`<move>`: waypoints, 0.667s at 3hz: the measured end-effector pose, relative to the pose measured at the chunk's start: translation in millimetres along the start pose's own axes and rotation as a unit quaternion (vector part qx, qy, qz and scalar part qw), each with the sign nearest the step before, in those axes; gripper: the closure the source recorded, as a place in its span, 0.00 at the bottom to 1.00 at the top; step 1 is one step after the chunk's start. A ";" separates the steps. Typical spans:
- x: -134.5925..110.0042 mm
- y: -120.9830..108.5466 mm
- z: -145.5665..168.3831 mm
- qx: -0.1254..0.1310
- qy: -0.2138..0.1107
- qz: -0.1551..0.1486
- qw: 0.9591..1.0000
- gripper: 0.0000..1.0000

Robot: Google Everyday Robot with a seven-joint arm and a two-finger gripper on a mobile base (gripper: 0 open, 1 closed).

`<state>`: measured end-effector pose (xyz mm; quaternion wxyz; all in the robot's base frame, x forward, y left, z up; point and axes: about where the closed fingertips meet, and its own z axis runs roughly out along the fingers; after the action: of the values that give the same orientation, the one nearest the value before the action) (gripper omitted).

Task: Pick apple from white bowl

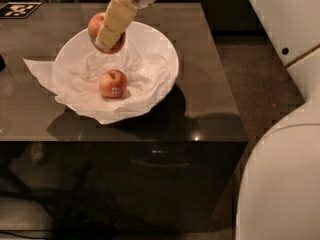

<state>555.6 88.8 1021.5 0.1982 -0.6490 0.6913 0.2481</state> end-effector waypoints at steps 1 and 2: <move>-5.9 -3.9 1.6 0.007 -0.009 -0.001 1.000 1.00; -34.8 14.1 -15.8 0.022 -0.017 -0.030 0.999 1.00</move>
Offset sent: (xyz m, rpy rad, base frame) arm -0.0157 0.0089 0.0277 -0.0081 -0.0421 0.0432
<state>545.1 107.5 1056.1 0.2316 -0.6608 0.6731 0.2380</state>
